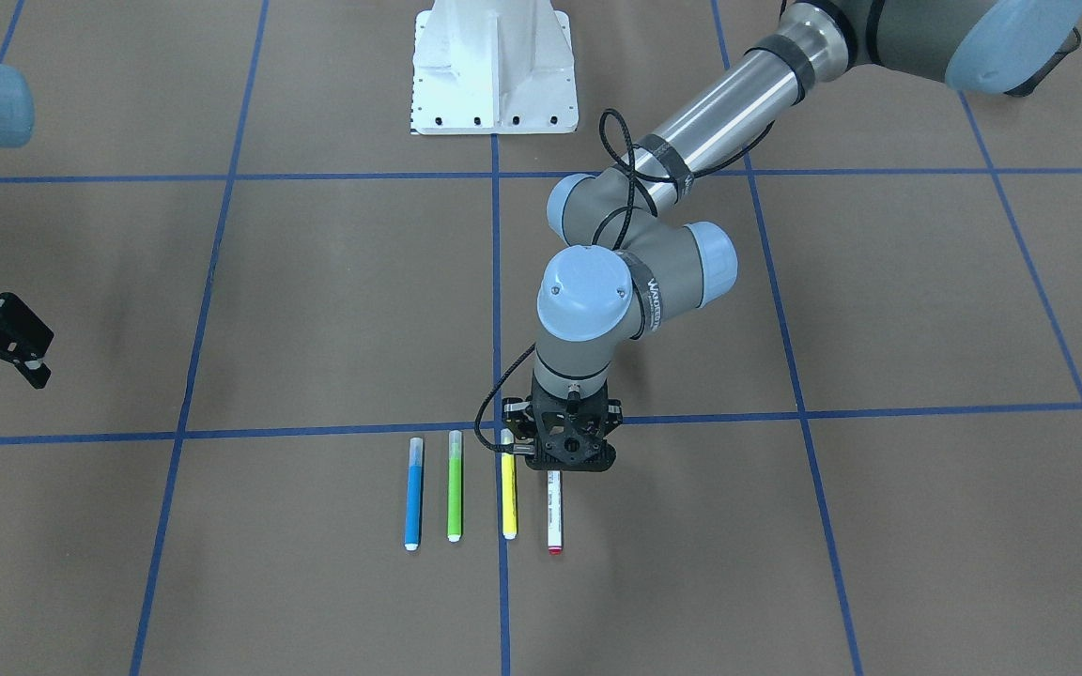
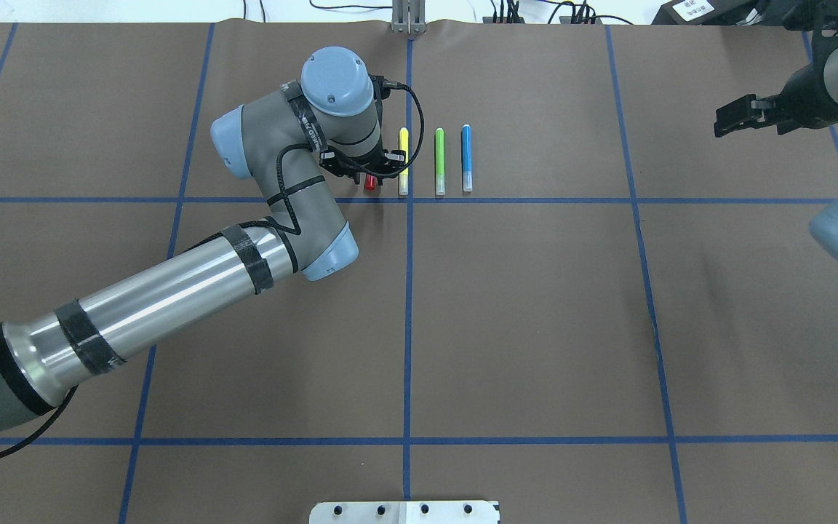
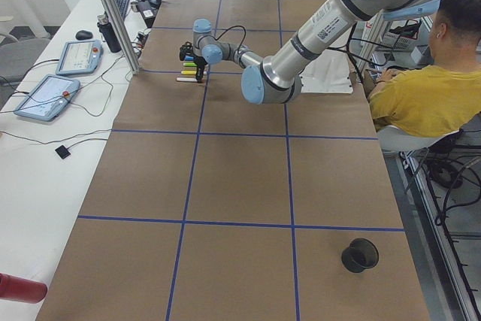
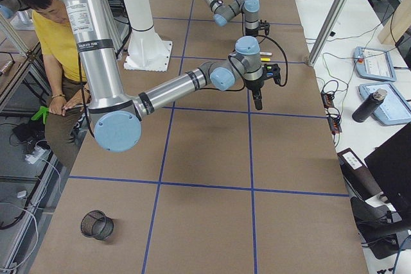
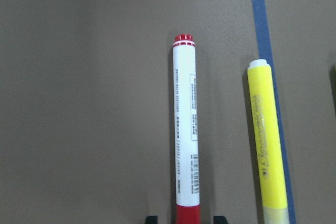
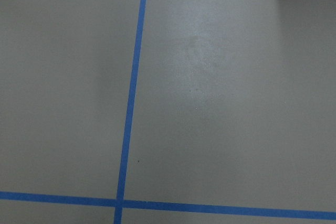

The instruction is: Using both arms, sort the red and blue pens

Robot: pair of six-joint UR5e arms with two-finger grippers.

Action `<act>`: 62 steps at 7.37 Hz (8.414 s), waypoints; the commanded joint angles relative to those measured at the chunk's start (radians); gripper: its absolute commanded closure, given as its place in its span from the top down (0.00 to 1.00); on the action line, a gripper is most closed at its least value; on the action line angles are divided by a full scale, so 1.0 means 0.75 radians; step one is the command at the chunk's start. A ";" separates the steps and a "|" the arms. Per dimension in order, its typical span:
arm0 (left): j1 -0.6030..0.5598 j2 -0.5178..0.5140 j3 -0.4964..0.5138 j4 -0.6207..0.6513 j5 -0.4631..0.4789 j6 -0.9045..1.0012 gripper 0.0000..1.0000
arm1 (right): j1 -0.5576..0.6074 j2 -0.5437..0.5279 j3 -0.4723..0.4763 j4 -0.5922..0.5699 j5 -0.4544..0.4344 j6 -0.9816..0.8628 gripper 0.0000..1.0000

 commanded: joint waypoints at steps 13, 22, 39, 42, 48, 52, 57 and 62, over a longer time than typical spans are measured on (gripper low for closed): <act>-0.020 0.070 -0.346 0.199 0.002 -0.110 0.00 | -0.008 -0.004 0.001 0.002 -0.014 0.000 1.00; -0.113 1.110 -1.856 1.041 -0.057 0.403 0.00 | -0.010 -0.017 0.003 0.002 -0.012 0.000 1.00; -1.555 2.576 -1.520 1.139 -1.598 0.794 0.00 | -0.082 -0.029 0.001 0.063 -0.102 0.000 1.00; -1.611 2.596 -1.457 1.153 -1.589 0.805 0.00 | -0.088 -0.029 0.001 0.063 -0.117 0.000 1.00; -1.703 2.641 -1.344 1.168 -1.428 0.817 0.00 | -0.117 -0.041 -0.003 0.114 -0.154 0.000 1.00; -2.007 2.535 -1.372 1.178 -1.213 0.817 0.00 | -0.135 -0.058 -0.012 0.167 -0.154 0.000 1.00; -2.091 2.241 -1.446 1.282 -0.862 0.953 0.00 | -0.145 -0.060 -0.012 0.170 -0.164 0.035 1.00; -2.098 2.153 -1.524 2.005 -0.463 1.851 0.00 | -0.158 -0.053 -0.012 0.170 -0.190 0.035 1.00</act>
